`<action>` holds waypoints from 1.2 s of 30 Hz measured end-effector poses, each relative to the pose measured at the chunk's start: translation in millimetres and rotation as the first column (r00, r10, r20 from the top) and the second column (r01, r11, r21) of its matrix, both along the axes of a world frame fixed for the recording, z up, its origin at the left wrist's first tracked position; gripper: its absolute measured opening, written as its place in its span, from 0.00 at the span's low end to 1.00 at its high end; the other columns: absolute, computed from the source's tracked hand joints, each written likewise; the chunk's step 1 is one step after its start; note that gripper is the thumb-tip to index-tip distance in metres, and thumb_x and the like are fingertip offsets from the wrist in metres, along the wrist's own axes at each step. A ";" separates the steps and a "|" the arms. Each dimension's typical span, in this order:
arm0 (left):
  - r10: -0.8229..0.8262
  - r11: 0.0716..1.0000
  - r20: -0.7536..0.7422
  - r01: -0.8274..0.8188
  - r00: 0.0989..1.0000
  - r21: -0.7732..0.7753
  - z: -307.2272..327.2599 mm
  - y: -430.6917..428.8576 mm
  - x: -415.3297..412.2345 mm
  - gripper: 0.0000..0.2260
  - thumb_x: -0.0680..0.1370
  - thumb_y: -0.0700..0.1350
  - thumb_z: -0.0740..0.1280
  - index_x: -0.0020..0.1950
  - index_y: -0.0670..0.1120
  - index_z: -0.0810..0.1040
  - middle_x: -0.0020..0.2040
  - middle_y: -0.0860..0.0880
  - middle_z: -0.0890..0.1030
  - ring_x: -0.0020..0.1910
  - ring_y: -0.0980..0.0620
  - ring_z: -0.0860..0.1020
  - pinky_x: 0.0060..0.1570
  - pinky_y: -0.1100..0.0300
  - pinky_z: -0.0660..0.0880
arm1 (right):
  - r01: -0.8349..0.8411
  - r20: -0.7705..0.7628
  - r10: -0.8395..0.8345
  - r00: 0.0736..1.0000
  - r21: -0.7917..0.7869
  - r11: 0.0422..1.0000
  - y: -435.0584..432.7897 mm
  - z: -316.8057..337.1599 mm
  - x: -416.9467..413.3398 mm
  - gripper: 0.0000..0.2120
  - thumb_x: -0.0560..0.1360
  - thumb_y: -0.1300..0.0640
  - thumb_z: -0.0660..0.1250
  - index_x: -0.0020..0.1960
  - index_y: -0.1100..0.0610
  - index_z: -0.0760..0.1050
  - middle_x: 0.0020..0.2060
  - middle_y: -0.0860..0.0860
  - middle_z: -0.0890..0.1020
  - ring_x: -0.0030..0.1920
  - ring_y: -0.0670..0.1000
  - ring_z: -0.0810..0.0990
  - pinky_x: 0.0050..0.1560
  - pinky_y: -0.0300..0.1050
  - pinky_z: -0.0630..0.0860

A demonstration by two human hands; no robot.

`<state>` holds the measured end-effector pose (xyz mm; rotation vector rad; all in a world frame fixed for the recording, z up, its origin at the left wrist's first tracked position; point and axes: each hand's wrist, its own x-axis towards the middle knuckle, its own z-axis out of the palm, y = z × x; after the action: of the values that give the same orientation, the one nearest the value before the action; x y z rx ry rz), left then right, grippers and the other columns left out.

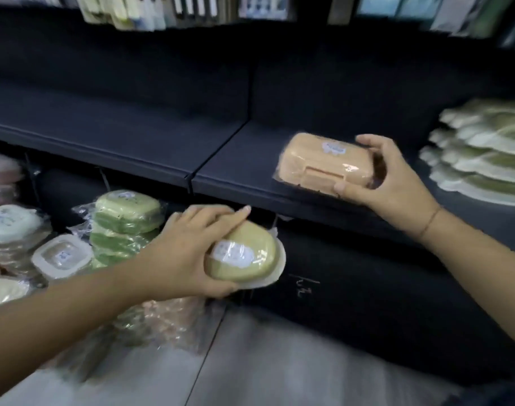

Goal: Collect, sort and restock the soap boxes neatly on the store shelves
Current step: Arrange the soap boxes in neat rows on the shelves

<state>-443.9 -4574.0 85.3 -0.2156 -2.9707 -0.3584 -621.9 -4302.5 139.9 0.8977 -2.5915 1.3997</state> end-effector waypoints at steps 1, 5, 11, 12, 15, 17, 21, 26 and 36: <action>0.010 1.000 -0.047 -0.010 0.999 -0.001 13.4 6.9 -21.3 0.47 0.62 0.74 0.62 0.77 0.66 0.46 0.70 0.61 0.59 0.69 0.59 0.57 0.66 0.58 0.55 | 0.093 -0.022 -0.092 0.996 0.039 0.995 14.0 0.4 -20.7 0.36 0.64 0.43 0.78 0.66 0.40 0.64 0.62 0.49 0.72 0.59 0.44 0.74 0.62 0.37 0.70; 0.029 0.999 -0.176 -0.023 0.984 0.041 42.5 32.9 -105.3 0.48 0.61 0.74 0.58 0.79 0.62 0.49 0.72 0.57 0.61 0.70 0.54 0.58 0.65 0.57 0.53 | 0.270 0.000 -0.277 0.961 0.223 0.937 55.3 -18.1 -95.9 0.45 0.57 0.36 0.69 0.72 0.48 0.65 0.64 0.55 0.72 0.62 0.55 0.74 0.67 0.51 0.70; 0.021 0.994 -0.109 -0.009 0.994 0.107 33.3 63.5 -185.3 0.47 0.61 0.76 0.58 0.78 0.62 0.54 0.77 0.55 0.56 0.74 0.51 0.56 0.71 0.53 0.48 | 0.503 -0.348 -0.370 0.861 0.484 0.716 42.8 -34.2 -135.9 0.25 0.77 0.50 0.65 0.73 0.48 0.65 0.75 0.59 0.55 0.75 0.61 0.54 0.75 0.53 0.51; 0.014 0.987 -0.086 0.000 0.996 0.160 27.7 64.7 -192.2 0.44 0.64 0.75 0.62 0.78 0.61 0.56 0.77 0.55 0.54 0.74 0.51 0.56 0.73 0.53 0.48 | 0.514 -0.403 -0.338 0.851 0.501 0.697 35.9 -39.7 -137.6 0.25 0.78 0.49 0.63 0.73 0.48 0.64 0.76 0.58 0.55 0.75 0.60 0.53 0.74 0.54 0.50; 0.018 0.960 -0.089 0.008 0.996 0.280 12.0 60.4 -204.7 0.35 0.71 0.66 0.69 0.75 0.61 0.64 0.77 0.58 0.53 0.74 0.54 0.55 0.75 0.48 0.51 | 0.499 -0.453 -0.249 0.856 0.598 0.627 20.9 -55.4 -148.9 0.26 0.81 0.48 0.57 0.77 0.48 0.56 0.77 0.55 0.53 0.76 0.59 0.50 0.75 0.56 0.49; 0.046 0.949 -0.130 -0.003 0.990 0.316 5.7 55.9 -208.0 0.33 0.69 0.67 0.70 0.72 0.63 0.66 0.71 0.62 0.57 0.69 0.58 0.56 0.73 0.52 0.54 | 0.468 -0.398 -0.263 0.879 0.611 0.638 17.9 -55.2 -168.7 0.27 0.82 0.50 0.56 0.78 0.49 0.52 0.78 0.54 0.51 0.77 0.58 0.48 0.75 0.56 0.49; 0.077 0.932 -0.183 -0.006 0.980 0.362 0.6 49.9 -212.1 0.33 0.62 0.74 0.64 0.64 0.65 0.65 0.59 0.64 0.60 0.60 0.63 0.58 0.66 0.57 0.55 | 0.423 -0.294 -0.305 0.906 0.569 0.705 11.7 -51.9 -207.8 0.27 0.81 0.51 0.58 0.77 0.52 0.54 0.78 0.56 0.51 0.77 0.60 0.47 0.75 0.53 0.47; 0.035 0.916 -0.165 0.034 0.986 0.400 0.9 48.6 -212.6 0.35 0.65 0.68 0.71 0.68 0.59 0.66 0.59 0.66 0.61 0.62 0.64 0.58 0.57 0.69 0.63 | 0.493 -0.323 -0.375 0.869 0.505 0.708 2.8 -54.4 -205.7 0.26 0.81 0.47 0.58 0.76 0.53 0.57 0.78 0.56 0.50 0.77 0.58 0.47 0.75 0.56 0.44; -0.155 0.921 -0.132 0.191 0.979 0.340 -3.7 54.1 -206.2 0.38 0.73 0.72 0.53 0.78 0.55 0.55 0.76 0.62 0.56 0.74 0.71 0.45 0.76 0.63 0.46 | -0.108 -0.115 0.211 0.971 0.574 0.811 -24.4 -17.3 -97.4 0.47 0.64 0.29 0.69 0.76 0.43 0.56 0.75 0.46 0.61 0.75 0.48 0.55 0.75 0.50 0.51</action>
<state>-650.1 -4519.9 81.5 -0.4406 -2.7301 -0.8614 -719.3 -4326.9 122.6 1.2608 -2.8801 0.5077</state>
